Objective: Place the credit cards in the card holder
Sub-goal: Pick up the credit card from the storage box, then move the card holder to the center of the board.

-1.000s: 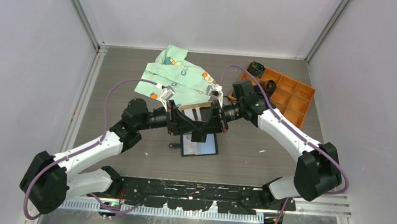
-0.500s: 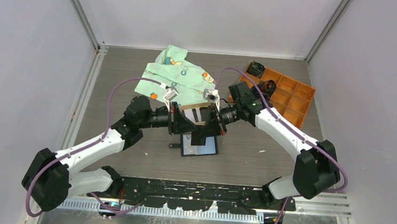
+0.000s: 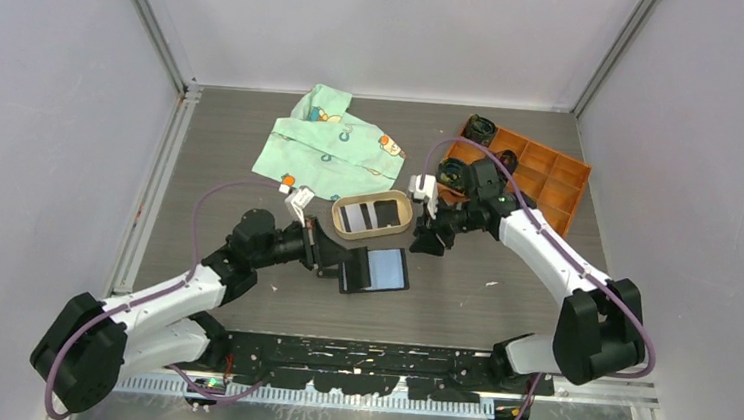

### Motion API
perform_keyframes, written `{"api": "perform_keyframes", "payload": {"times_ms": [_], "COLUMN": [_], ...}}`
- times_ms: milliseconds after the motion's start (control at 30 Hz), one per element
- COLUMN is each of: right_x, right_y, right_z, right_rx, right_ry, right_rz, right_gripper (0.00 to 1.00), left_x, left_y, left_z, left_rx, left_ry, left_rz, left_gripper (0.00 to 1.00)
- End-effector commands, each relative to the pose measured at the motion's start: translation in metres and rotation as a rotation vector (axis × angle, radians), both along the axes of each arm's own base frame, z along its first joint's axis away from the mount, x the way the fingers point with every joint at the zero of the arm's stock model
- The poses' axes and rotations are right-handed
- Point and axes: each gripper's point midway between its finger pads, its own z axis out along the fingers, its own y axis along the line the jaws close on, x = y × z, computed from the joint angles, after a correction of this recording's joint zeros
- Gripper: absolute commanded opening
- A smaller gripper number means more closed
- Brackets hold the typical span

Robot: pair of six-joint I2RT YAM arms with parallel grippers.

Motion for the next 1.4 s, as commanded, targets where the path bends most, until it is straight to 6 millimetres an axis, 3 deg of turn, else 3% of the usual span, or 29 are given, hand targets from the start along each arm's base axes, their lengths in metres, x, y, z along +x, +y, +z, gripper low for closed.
{"api": "perform_keyframes", "payload": {"times_ms": [0, 200, 500, 933, 1367], "right_x": [0.033, 0.036, 0.042, 0.017, 0.001], "right_y": [-0.032, -0.035, -0.029, 0.002, 0.025], "right_z": [-0.045, -0.093, -0.127, -0.137, -0.138], "right_rx": [-0.231, -0.409, -0.530, -0.534, -0.519], "right_ry": [-0.250, -0.252, -0.274, -0.293, -0.290], "right_rz": [0.003, 0.085, 0.117, 0.259, 0.328], "right_gripper": [0.44, 0.36, 0.31, 0.32, 0.32], "left_x": [0.016, 0.030, 0.052, 0.065, 0.053], "left_y": [0.010, 0.016, 0.026, 0.033, 0.037], "left_z": [-0.021, -0.042, -0.060, -0.082, -0.101], "left_rx": [-0.053, -0.014, -0.006, -0.010, 0.064], "left_ry": [0.156, 0.210, 0.194, 0.233, 0.236], "left_rz": [0.173, 0.271, 0.401, 0.413, 0.351], "left_gripper": [0.00, 0.00, 0.00, 0.00, 0.00]}}
